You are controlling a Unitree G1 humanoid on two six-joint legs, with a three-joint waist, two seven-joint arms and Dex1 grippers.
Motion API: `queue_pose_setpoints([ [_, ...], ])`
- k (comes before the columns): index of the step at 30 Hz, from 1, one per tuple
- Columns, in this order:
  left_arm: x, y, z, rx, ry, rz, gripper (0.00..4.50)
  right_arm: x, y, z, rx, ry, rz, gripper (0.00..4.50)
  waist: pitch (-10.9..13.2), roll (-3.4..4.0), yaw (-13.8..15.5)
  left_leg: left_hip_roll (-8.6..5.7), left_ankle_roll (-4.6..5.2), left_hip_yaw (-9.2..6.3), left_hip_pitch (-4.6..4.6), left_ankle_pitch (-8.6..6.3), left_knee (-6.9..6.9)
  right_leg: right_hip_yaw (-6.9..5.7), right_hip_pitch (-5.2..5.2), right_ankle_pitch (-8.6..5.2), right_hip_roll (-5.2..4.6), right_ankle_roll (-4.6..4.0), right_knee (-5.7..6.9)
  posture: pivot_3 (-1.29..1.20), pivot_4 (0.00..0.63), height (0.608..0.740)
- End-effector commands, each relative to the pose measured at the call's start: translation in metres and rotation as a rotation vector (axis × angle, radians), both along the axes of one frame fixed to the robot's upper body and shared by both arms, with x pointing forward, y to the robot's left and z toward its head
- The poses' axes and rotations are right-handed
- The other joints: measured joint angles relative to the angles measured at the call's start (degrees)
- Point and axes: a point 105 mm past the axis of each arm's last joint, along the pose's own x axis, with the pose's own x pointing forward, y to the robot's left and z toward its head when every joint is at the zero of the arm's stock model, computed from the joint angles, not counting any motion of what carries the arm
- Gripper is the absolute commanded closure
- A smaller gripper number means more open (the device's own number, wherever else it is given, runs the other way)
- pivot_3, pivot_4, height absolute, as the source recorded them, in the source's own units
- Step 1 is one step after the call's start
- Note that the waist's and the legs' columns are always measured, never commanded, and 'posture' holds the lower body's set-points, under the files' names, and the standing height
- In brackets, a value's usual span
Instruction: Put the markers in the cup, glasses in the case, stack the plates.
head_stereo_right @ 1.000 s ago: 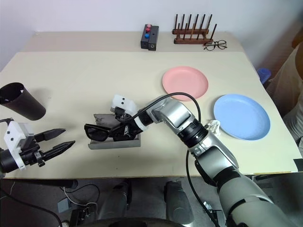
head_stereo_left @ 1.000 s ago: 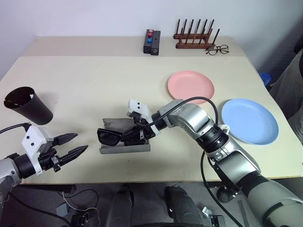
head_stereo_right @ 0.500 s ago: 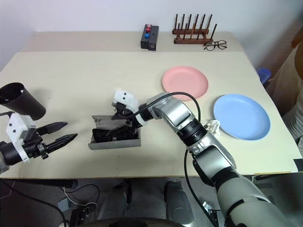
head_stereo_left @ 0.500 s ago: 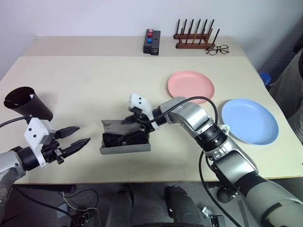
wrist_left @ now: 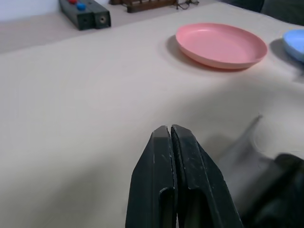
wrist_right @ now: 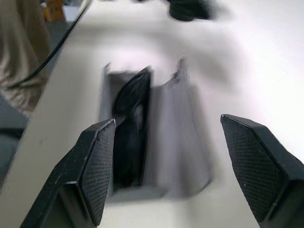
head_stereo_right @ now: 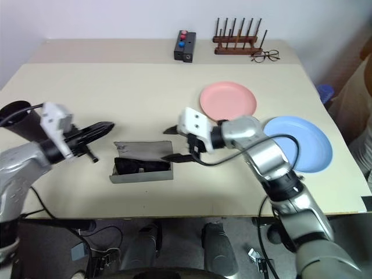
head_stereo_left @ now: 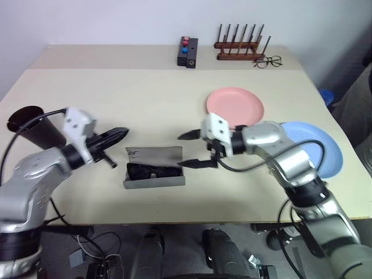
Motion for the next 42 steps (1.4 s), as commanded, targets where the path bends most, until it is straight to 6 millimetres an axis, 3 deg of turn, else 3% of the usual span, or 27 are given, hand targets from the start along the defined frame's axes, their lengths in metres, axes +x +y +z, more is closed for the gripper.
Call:
queue_pose_setpoints([
  [1, 0.014, -0.01, -0.005, 0.072, 0.03, -0.026, 4.44, -0.012, -0.015, 0.008, -0.002, -0.079, 0.007, 0.9, 0.0, 0.0, -0.1, 0.0, 0.0, 0.0, 0.0, 0.0, 0.06, 0.0, 0.0, -0.01, 0.0, -0.01, 0.06, 0.0, 0.15, 0.74],
  [4, 0.019, -0.021, -0.013, 0.119, 0.088, -0.102, 4.44, -0.014, -0.025, 0.003, -0.019, -0.083, -0.037, 0.9, 0.0, 0.0, -0.5, 0.0, 0.0, -0.02, 0.01, 0.0, 0.18, 0.0, 0.0, -0.1, 0.02, -0.15, 0.2, 0.0, 0.15, 0.74],
  [9, 0.008, -0.025, -0.034, 0.232, 0.198, -0.231, 4.44, -0.013, -0.029, 0.004, 0.002, -0.087, -0.093, 0.9, 0.0, 0.01, -0.5, 0.02, 0.0, -0.02, 0.05, 0.0, 0.16, 0.05, -0.04, -0.11, 0.04, -0.14, 0.29, 0.0, 0.15, 0.74],
  [23, -0.052, -0.026, -0.042, 0.261, 0.237, -0.403, 4.44, -0.004, -0.038, -0.001, -0.011, -0.082, -0.151, 0.9, 0.0, 0.02, -0.4, 0.01, 0.0, -0.02, 0.07, 0.0, 0.18, 0.06, 0.02, -0.15, 0.0, -0.19, 0.27, 0.0, 0.15, 0.74],
  [36, -0.074, -0.022, -0.059, 0.313, 0.234, -0.367, 4.44, 0.047, -0.061, -0.001, -0.093, -0.169, -0.352, 0.9, 0.0, 0.04, -0.4, -0.01, 0.0, -0.01, 0.08, 0.0, 0.22, 0.07, 0.05, -0.16, -0.04, -0.21, 0.21, 0.0, 0.15, 0.74],
  [42, -0.075, -0.017, -0.073, 0.371, 0.248, -0.354, 4.44, 0.05, -0.061, -0.003, -0.085, -0.181, -0.371, 0.9, 0.0, 0.05, -0.4, -0.01, 0.0, -0.01, 0.09, -0.01, 0.21, 0.06, 0.05, -0.16, -0.04, -0.21, 0.21, 0.0, 0.15, 0.74],
])
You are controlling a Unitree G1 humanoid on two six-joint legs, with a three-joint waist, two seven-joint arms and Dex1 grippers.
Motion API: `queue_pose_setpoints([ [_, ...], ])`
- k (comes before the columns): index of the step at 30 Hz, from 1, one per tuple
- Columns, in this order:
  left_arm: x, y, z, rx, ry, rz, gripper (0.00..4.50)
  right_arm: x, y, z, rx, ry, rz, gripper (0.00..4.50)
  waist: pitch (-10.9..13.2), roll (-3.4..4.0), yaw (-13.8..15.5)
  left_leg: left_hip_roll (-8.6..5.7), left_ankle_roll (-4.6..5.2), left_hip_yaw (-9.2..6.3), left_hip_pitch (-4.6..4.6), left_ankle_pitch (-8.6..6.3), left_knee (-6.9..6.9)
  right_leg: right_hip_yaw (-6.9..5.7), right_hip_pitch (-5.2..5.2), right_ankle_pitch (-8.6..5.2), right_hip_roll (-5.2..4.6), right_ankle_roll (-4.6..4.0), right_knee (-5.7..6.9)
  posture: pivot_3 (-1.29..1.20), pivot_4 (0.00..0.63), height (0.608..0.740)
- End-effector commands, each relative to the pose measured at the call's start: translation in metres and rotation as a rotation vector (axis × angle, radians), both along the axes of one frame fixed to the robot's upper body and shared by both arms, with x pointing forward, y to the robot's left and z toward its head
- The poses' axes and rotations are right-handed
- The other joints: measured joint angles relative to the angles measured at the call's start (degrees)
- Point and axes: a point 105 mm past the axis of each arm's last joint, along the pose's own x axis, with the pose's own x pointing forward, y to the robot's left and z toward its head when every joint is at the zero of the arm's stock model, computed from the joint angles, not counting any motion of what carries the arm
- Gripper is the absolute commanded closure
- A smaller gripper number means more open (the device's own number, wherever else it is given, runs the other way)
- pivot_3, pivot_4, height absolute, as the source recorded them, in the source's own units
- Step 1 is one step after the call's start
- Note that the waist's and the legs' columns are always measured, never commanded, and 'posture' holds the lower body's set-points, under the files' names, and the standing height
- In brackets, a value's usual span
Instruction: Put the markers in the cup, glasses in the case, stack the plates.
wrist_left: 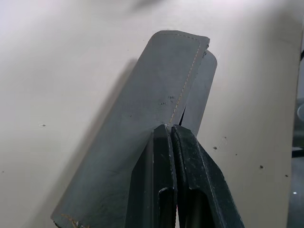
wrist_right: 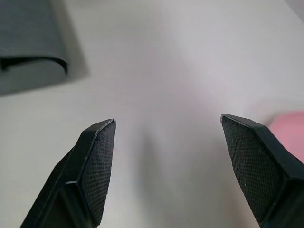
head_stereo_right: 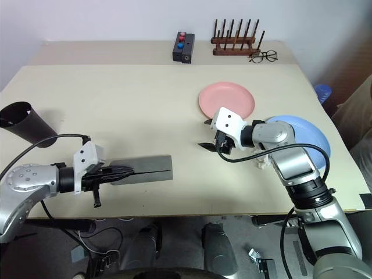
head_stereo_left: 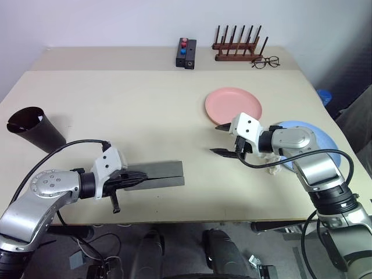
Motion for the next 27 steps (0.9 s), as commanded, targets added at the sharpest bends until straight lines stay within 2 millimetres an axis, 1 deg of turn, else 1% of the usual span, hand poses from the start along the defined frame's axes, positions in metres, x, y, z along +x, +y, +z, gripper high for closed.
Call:
queue_pose_setpoints([
  [1, -0.004, 0.008, -0.019, 0.081, 0.053, 0.015, 4.44, 0.0, 0.005, 0.012, 0.021, -0.055, 0.012, 0.9, 0.0, 0.02, 0.0, 0.0, 0.0, 0.0, 0.01, 0.0, 0.0, 0.0, 0.0, 0.0, 0.0, 0.0, 0.01, 0.0, 0.15, 0.74],
  [3, -0.006, 0.008, -0.023, 0.097, 0.059, 0.007, 4.44, 0.0, 0.006, 0.011, 0.026, -0.055, 0.011, 0.9, 0.0, 0.03, 0.0, 0.0, 0.0, 0.0, 0.02, 0.0, 0.0, 0.0, 0.01, 0.0, 0.0, 0.0, 0.01, 0.0, 0.15, 0.74],
  [7, -0.014, 0.003, -0.024, 0.081, 0.093, -0.02, 4.44, -0.001, 0.006, 0.011, 0.031, -0.056, 0.005, 0.9, 0.0, 0.05, 0.0, 0.0, 0.0, 0.01, 0.04, 0.0, -0.01, 0.0, 0.03, 0.0, 0.0, 0.0, 0.01, 0.0, 0.15, 0.74],
  [10, -0.019, 0.004, -0.028, 0.1, 0.11, -0.028, 4.44, -0.001, 0.005, 0.011, 0.032, -0.056, 0.003, 0.9, 0.0, 0.08, -0.1, 0.0, 0.01, 0.01, 0.05, 0.0, -0.01, 0.01, 0.03, 0.0, 0.0, 0.0, 0.01, 0.0, 0.15, 0.74],
  [13, -0.02, 0.008, -0.037, 0.14, 0.115, -0.019, 4.44, -0.002, 0.006, 0.012, 0.035, -0.055, 0.006, 0.9, 0.0, 0.1, 0.0, 0.0, 0.01, 0.03, 0.05, 0.0, -0.02, 0.03, 0.0, -0.01, 0.01, -0.01, 0.02, 0.0, 0.15, 0.74],
  [17, -0.014, 0.004, -0.032, 0.091, 0.09, 0.003, 4.44, -0.002, 0.009, 0.013, 0.041, -0.056, 0.013, 0.9, 0.0, 0.09, 0.2, -0.02, 0.0, 0.03, 0.05, -0.01, 0.03, 0.03, 0.05, 0.0, -0.04, -0.01, 0.0, 0.0, 0.15, 0.74],
  [19, -0.011, 0.001, -0.025, 0.041, 0.075, 0.014, 4.44, -0.001, 0.009, 0.013, 0.042, -0.056, 0.014, 0.9, 0.0, 0.09, 0.2, -0.02, 0.0, 0.04, 0.05, -0.01, 0.03, 0.03, 0.05, 0.0, -0.04, -0.02, -0.01, 0.0, 0.15, 0.74],
  [21, -0.007, -0.003, -0.011, -0.04, 0.049, 0.024, 4.44, 0.0, 0.01, 0.013, 0.041, -0.058, 0.015, 0.9, 0.0, 0.09, 0.1, -0.02, 0.0, 0.04, 0.05, -0.01, 0.02, 0.03, 0.05, 0.0, -0.03, -0.01, 0.0, 0.0, 0.15, 0.74],
  [24, -0.001, -0.006, 0.017, -0.184, 0.001, 0.047, 4.44, 0.0, 0.01, 0.014, 0.042, -0.061, 0.019, 0.9, 0.0, 0.09, 0.1, -0.01, 0.01, 0.03, 0.05, 0.0, 0.02, 0.02, 0.04, 0.0, -0.02, -0.01, 0.02, 0.0, 0.15, 0.74],
  [25, 0.0, -0.006, 0.024, -0.215, -0.006, 0.053, 4.44, 0.0, 0.01, 0.014, 0.042, -0.061, 0.021, 0.9, 0.0, 0.09, 0.1, -0.01, 0.01, 0.03, 0.05, 0.0, 0.02, 0.02, 0.04, 0.0, -0.02, -0.01, 0.03, 0.0, 0.15, 0.74],
  [27, 0.009, 0.001, 0.044, -0.291, -0.053, 0.092, 4.44, -0.002, 0.012, 0.014, 0.044, -0.061, 0.035, 0.9, 0.0, 0.09, 0.1, -0.01, 0.01, 0.03, 0.05, 0.0, 0.03, 0.02, 0.05, 0.0, -0.02, 0.0, 0.04, 0.0, 0.15, 0.74],
])
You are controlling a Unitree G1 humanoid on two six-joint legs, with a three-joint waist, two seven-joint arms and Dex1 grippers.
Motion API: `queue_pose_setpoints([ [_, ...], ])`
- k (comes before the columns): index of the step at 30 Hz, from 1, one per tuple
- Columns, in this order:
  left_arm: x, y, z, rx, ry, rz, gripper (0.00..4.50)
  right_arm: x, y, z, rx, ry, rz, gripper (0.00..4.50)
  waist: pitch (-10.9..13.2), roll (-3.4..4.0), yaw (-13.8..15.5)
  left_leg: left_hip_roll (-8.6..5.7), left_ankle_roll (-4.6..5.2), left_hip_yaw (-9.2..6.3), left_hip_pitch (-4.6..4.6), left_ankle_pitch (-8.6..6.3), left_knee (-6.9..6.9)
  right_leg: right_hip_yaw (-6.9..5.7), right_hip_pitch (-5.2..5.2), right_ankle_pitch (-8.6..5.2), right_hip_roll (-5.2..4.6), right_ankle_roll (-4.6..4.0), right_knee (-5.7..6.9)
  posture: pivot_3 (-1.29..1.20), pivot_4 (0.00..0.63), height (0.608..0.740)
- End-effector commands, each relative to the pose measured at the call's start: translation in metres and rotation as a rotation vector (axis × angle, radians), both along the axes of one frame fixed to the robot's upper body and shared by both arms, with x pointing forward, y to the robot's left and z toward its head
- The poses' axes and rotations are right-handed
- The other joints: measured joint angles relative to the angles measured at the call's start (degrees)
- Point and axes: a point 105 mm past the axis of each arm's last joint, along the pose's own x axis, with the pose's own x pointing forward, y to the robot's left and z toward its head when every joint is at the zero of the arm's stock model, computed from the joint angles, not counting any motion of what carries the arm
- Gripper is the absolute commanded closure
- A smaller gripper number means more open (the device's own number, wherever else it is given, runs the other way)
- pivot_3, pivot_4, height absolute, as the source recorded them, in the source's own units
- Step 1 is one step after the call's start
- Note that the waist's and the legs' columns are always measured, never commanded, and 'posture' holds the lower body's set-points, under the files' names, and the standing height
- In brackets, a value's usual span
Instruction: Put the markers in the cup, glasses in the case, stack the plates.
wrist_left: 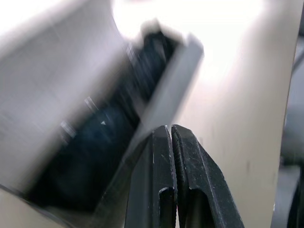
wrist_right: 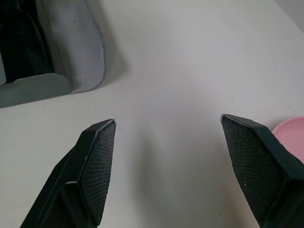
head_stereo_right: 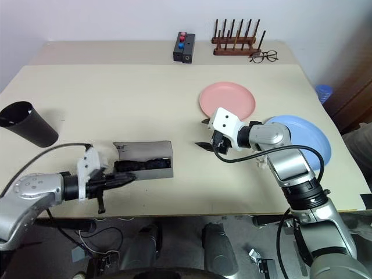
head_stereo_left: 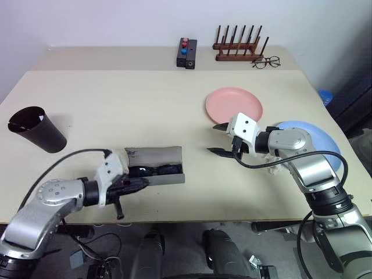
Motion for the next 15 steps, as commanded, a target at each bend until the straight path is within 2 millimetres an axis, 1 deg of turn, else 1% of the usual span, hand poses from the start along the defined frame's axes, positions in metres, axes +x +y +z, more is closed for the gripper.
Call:
queue_pose_setpoints([
  [1, 0.011, 0.009, 0.04, -0.109, -0.105, 0.063, 4.44, -0.002, 0.005, 0.014, 0.016, -0.055, 0.035, 0.9, 0.0, 0.0, 0.0, 0.0, 0.0, 0.0, 0.0, 0.0, 0.01, 0.0, 0.0, 0.0, 0.0, 0.0, 0.0, 0.0, 0.15, 0.74],
  [2, 0.017, 0.014, 0.046, -0.122, -0.129, 0.096, 4.44, -0.003, 0.006, 0.014, 0.017, -0.056, 0.04, 0.9, 0.0, 0.0, 0.0, 0.0, 0.0, 0.0, 0.0, 0.0, 0.02, 0.0, 0.01, 0.0, 0.0, 0.01, 0.0, 0.0, 0.15, 0.74],
  [4, 0.03, 0.027, 0.052, -0.107, -0.169, 0.18, 4.44, -0.004, 0.007, 0.014, 0.021, -0.056, 0.045, 0.9, 0.0, 0.0, 0.0, 0.0, 0.0, 0.0, 0.0, 0.0, 0.02, 0.0, 0.01, 0.0, 0.01, 0.01, 0.0, 0.0, 0.15, 0.74],
  [7, 0.04, 0.038, 0.046, -0.031, -0.168, 0.22, 4.44, -0.004, 0.009, 0.014, 0.024, -0.057, 0.052, 0.9, 0.0, 0.0, -0.2, 0.0, 0.0, 0.0, 0.0, 0.0, 0.01, 0.0, 0.01, 0.01, 0.02, 0.02, 0.01, 0.0, 0.15, 0.74],
  [10, 0.038, 0.036, 0.035, 0.029, -0.142, 0.173, 4.44, -0.005, 0.011, 0.013, 0.03, -0.057, 0.059, 0.9, 0.0, 0.0, -0.1, 0.0, 0.0, 0.0, 0.0, 0.0, -0.01, 0.01, -0.01, 0.01, 0.04, 0.02, 0.01, 0.0, 0.15, 0.74],
  [15, 0.024, 0.026, 0.015, 0.116, -0.063, 0.059, 4.44, -0.008, 0.013, 0.011, 0.044, -0.056, 0.058, 0.9, 0.0, -0.01, -0.1, 0.0, 0.0, 0.0, 0.0, 0.0, -0.01, 0.01, 0.0, 0.0, 0.02, 0.01, -0.01, 0.0, 0.15, 0.74],
])
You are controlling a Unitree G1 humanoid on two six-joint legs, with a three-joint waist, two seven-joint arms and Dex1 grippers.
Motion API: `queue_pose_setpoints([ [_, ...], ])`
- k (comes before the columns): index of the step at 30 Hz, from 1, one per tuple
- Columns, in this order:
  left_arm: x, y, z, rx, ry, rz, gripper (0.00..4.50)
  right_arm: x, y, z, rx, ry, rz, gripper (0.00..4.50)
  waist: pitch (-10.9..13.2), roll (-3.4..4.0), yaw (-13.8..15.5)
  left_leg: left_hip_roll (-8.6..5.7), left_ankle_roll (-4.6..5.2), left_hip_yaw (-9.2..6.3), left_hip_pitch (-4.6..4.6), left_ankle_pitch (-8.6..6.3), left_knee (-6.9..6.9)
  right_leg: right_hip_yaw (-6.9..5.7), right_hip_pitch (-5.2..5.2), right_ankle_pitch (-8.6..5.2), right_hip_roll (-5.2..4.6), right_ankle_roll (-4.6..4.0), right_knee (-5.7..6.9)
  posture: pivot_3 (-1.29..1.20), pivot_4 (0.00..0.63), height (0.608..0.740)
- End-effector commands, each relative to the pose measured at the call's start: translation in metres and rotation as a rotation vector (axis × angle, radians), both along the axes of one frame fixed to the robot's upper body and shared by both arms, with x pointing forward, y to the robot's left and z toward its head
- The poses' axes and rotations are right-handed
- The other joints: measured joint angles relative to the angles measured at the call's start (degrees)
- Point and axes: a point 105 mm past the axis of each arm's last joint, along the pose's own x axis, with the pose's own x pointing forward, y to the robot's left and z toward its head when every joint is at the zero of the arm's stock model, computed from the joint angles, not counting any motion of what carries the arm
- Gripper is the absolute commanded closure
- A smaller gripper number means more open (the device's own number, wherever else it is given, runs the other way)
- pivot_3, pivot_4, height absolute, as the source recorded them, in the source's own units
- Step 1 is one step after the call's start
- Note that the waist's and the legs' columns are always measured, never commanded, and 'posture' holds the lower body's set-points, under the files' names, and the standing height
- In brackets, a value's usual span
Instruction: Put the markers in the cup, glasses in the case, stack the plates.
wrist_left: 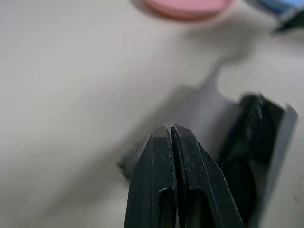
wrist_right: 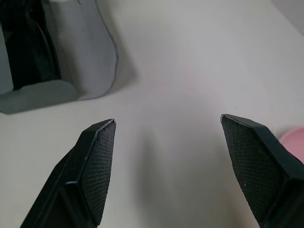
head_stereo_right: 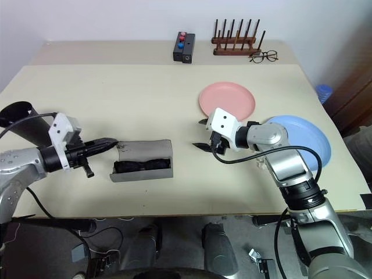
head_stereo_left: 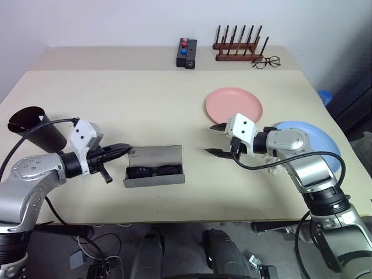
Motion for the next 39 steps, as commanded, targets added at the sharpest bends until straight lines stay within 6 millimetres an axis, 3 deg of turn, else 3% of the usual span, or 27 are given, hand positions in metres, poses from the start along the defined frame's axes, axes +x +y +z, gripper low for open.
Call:
queue_pose_setpoints([
  [1, -0.011, -0.008, -0.006, 0.094, 0.016, -0.091, 4.44, -0.006, 0.005, 0.011, 0.028, -0.048, 0.021, 0.9, 0.0, 0.0, 0.0, 0.0, 0.0, 0.0, 0.0, 0.0, 0.0, 0.0, 0.0, 0.0, 0.0, 0.0, 0.0, 0.0, 0.15, 0.74],
  [6, -0.018, -0.01, -0.023, 0.17, 0.072, -0.14, 4.44, -0.008, 0.008, 0.007, 0.043, -0.045, 0.014, 0.9, 0.0, 0.0, 0.0, 0.0, 0.0, 0.0, 0.0, 0.0, 0.0, 0.0, 0.0, 0.0, -0.01, -0.01, -0.01, 0.0, 0.15, 0.74],
  [11, -0.019, -0.012, -0.024, 0.181, 0.073, -0.164, 4.44, -0.01, 0.012, 0.006, 0.057, -0.044, 0.012, 0.9, 0.0, 0.0, 0.0, 0.0, 0.0, 0.0, 0.0, 0.0, 0.0, 0.0, 0.0, -0.01, -0.01, -0.01, 0.0, 0.0, 0.15, 0.74],
  [15, -0.011, -0.013, -0.003, 0.074, 0.03, -0.131, 4.44, -0.011, 0.013, 0.004, 0.06, -0.041, 0.013, 0.9, 0.0, 0.0, 0.1, 0.0, 0.0, 0.0, 0.0, 0.0, 0.0, 0.0, 0.0, -0.01, -0.01, -0.01, 0.0, 0.0, 0.15, 0.74],
  [19, 0.003, -0.005, 0.033, -0.072, -0.063, -0.06, 4.44, -0.011, 0.013, 0.005, 0.061, -0.04, 0.016, 0.9, 0.0, 0.0, 0.0, 0.01, 0.0, 0.0, -0.01, 0.0, 0.01, -0.01, 0.0, 0.0, 0.0, -0.01, 0.01, 0.0, 0.15, 0.74],
  [23, 0.031, 0.015, 0.045, -0.031, -0.172, 0.096, 4.44, -0.012, 0.017, 0.005, 0.067, -0.039, 0.034, 0.9, 0.0, 0.0, 0.0, 0.0, 0.01, 0.0, 0.0, 0.0, 0.01, 0.0, 0.01, 0.0, 0.01, 0.02, 0.02, 0.0, 0.15, 0.74],
  [27, 0.064, 0.027, 0.032, 0.073, -0.185, 0.235, 4.44, -0.013, 0.024, 0.007, 0.08, -0.04, 0.057, 0.9, 0.0, -0.01, 0.1, 0.0, 0.01, 0.0, 0.0, 0.01, 0.01, 0.0, 0.01, 0.01, 0.02, 0.03, 0.03, 0.0, 0.15, 0.74],
  [30, 0.073, 0.018, 0.026, 0.036, -0.152, 0.218, 4.44, -0.015, 0.027, 0.007, 0.087, -0.04, 0.071, 0.9, 0.0, -0.03, 0.1, -0.01, 0.0, -0.01, -0.01, 0.01, 0.04, 0.0, 0.04, 0.02, 0.04, 0.05, 0.02, 0.0, 0.15, 0.74],
  [34, 0.071, 0.003, 0.013, 0.05, -0.092, 0.122, 4.44, -0.017, 0.028, 0.008, 0.089, -0.039, 0.079, 0.9, 0.0, -0.03, 0.0, 0.0, 0.0, -0.03, -0.02, 0.01, 0.01, -0.01, 0.02, 0.03, 0.05, 0.12, 0.05, 0.0, 0.15, 0.74],
  [39, 0.044, -0.007, 0.003, 0.086, 0.006, -0.081, 4.44, -0.02, 0.026, 0.008, 0.091, -0.035, 0.068, 0.9, 0.0, -0.02, -0.1, 0.01, 0.0, -0.04, -0.02, 0.01, -0.02, -0.01, -0.01, 0.01, 0.07, 0.08, 0.08, 0.0, 0.15, 0.74],
])
